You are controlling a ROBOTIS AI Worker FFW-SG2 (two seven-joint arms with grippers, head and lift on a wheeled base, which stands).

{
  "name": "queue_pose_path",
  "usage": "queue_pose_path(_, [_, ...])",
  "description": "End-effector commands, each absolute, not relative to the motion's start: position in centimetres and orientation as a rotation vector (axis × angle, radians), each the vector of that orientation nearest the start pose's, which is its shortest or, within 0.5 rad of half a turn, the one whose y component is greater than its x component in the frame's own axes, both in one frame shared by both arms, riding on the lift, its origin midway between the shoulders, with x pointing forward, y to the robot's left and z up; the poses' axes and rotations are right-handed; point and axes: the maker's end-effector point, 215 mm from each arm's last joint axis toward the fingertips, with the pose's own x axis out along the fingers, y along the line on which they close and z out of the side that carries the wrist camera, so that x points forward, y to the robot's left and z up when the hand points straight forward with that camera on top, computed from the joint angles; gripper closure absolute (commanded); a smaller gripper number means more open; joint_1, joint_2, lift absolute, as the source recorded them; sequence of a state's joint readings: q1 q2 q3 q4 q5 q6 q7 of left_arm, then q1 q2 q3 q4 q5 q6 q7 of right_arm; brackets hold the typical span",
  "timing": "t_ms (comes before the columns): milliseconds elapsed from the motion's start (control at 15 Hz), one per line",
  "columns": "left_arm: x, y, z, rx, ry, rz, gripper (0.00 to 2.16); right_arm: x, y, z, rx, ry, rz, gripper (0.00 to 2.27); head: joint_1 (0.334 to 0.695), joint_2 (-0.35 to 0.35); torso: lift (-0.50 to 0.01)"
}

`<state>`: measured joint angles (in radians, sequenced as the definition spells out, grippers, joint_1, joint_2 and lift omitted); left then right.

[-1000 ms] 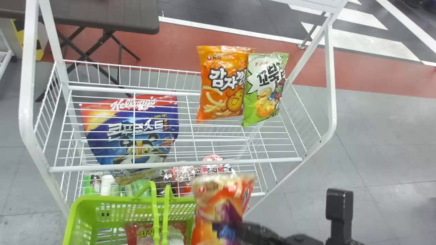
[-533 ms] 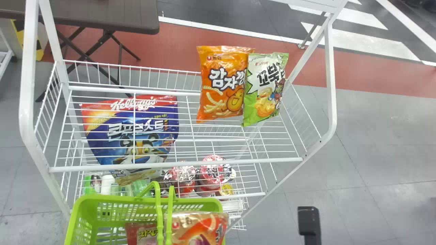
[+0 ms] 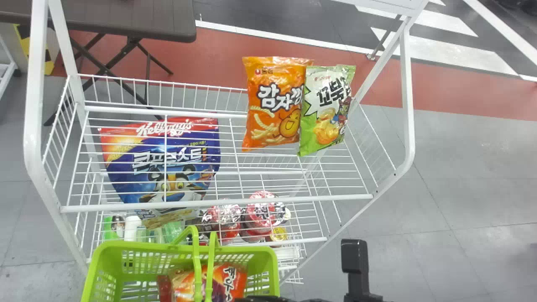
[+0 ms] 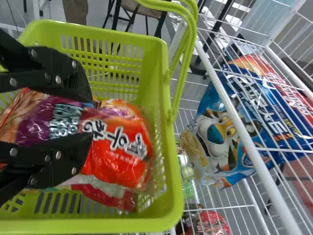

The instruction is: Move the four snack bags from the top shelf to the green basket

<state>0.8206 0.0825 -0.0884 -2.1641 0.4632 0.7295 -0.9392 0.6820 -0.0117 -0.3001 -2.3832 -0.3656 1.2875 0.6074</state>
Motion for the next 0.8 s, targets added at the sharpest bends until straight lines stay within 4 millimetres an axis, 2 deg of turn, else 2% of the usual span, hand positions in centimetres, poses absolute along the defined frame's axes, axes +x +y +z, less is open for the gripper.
queue_pose_path(0, [16.2,-1.7,-41.6,-0.856,0.713,-1.077,1.34,25.2,-17.6,-46.7,0.556,0.937,0.464,0.06,0.695,-0.350,0.000])
queue_pose_path(133, [16.2,-1.8,-41.6,-0.853,0.712,-1.075,1.34,30.4,-19.9,-45.1,0.472,0.749,0.423,0.07,0.695,-0.350,0.000])
queue_pose_path(267, [16.2,-1.8,-41.7,-0.851,0.715,-1.074,1.34,37.2,-23.0,-42.3,0.323,0.506,0.327,0.07,0.695,-0.350,0.000])
queue_pose_path(467, [16.3,-1.7,-41.8,-0.842,0.717,-1.075,1.34,46.4,-25.3,-38.1,0.102,0.240,0.187,0.07,0.695,-0.350,0.000])
queue_pose_path(600, [16.4,-1.6,-42.1,-0.838,0.723,-1.077,1.34,50.8,-26.0,-36.8,0.044,0.167,0.133,0.07,0.695,-0.350,0.000])
queue_pose_path(733, [16.6,-1.5,-42.3,-0.834,0.725,-1.076,1.34,54.4,-25.7,-36.9,0.011,0.164,0.107,0.07,0.695,-0.350,0.000])
